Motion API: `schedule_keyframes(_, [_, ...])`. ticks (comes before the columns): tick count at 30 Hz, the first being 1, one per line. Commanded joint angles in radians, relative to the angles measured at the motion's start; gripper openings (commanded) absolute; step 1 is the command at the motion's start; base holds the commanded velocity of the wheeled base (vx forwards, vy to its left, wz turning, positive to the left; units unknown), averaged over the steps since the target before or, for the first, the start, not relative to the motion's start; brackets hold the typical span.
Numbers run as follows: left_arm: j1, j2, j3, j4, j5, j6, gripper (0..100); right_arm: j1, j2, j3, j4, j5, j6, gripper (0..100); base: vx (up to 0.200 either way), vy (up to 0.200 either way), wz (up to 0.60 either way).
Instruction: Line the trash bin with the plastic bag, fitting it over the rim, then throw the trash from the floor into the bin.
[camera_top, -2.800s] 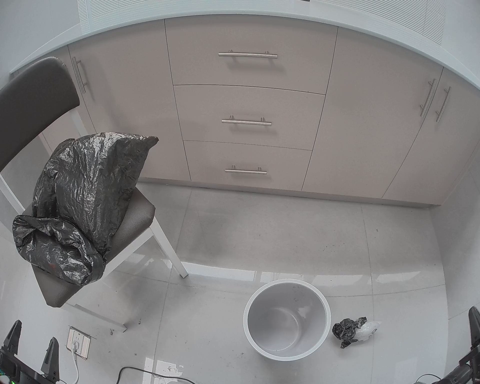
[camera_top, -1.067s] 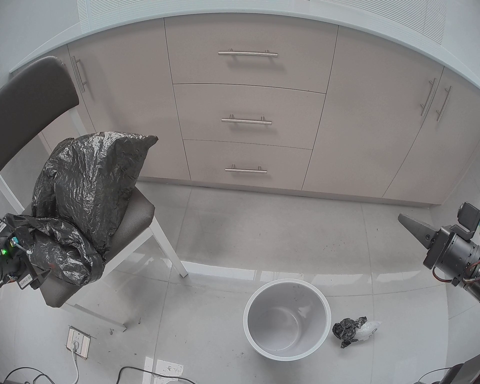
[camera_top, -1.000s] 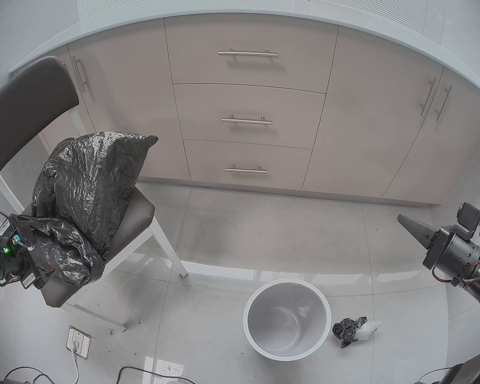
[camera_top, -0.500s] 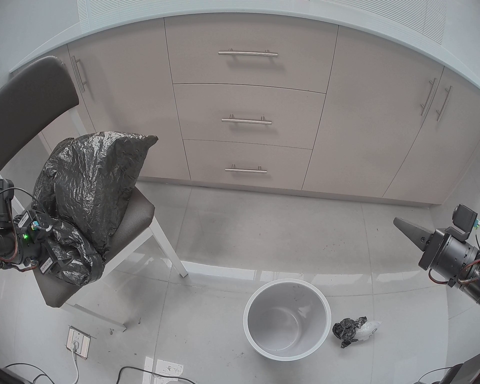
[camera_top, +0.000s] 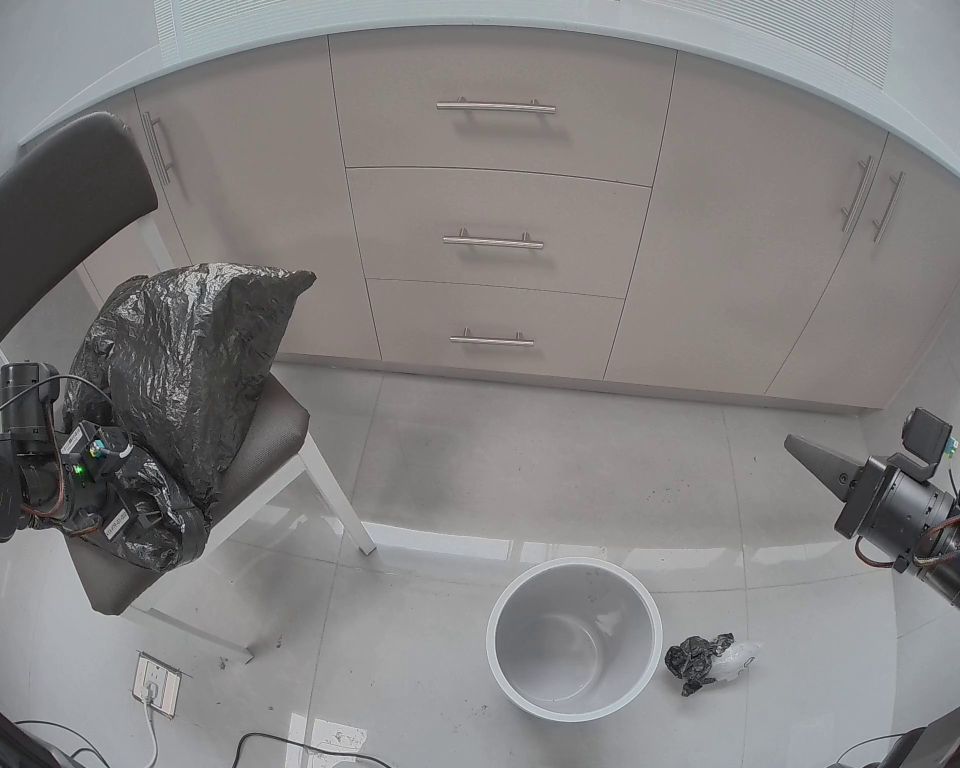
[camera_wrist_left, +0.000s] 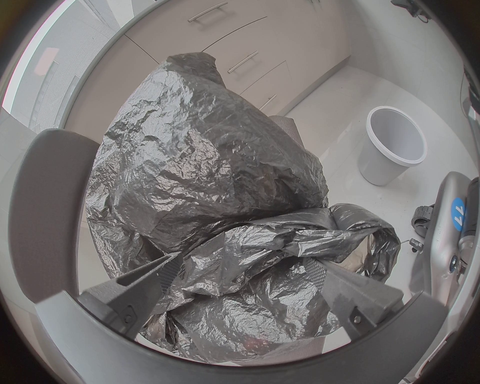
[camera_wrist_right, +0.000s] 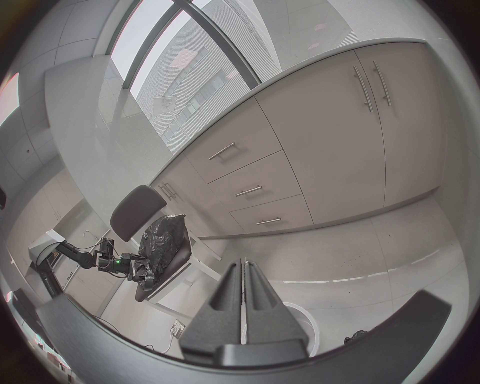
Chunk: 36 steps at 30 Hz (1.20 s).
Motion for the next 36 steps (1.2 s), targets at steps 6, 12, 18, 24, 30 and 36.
schedule_keyframes(6, [-0.008, 0.027, -0.021, -0.001, 0.003, -0.003, 100, 0.000, -0.002, -0.001, -0.001, 0.002, 0.000, 0, 0.000, 0.000, 0.00])
schedule_keyframes(12, [-0.018, 0.056, -0.042, -0.001, 0.006, -0.008, 100, 0.000, -0.002, -0.001, -0.001, 0.000, 0.000, 0, 0.000, 0.000, 0.00])
schedule_keyframes(18, [-0.043, 0.076, -0.070, -0.001, 0.006, -0.016, 100, 0.000, 0.001, -0.001, 0.001, 0.002, 0.000, 0, 0.000, 0.000, 0.00])
schedule_keyframes(24, [-0.049, 0.090, -0.073, -0.001, 0.006, -0.016, 100, -0.001, 0.004, -0.003, -0.001, 0.000, 0.008, 0, 0.000, 0.000, 0.00])
schedule_keyframes(30, [-0.060, 0.101, -0.079, -0.001, 0.006, -0.043, 0, -0.001, 0.002, -0.008, -0.001, 0.002, 0.027, 0, 0.000, 0.000, 0.00])
schedule_keyframes(36, [-0.064, 0.107, -0.079, -0.001, 0.006, -0.048, 0, -0.001, 0.002, -0.012, -0.001, 0.002, 0.037, 0, 0.000, 0.000, 0.00])
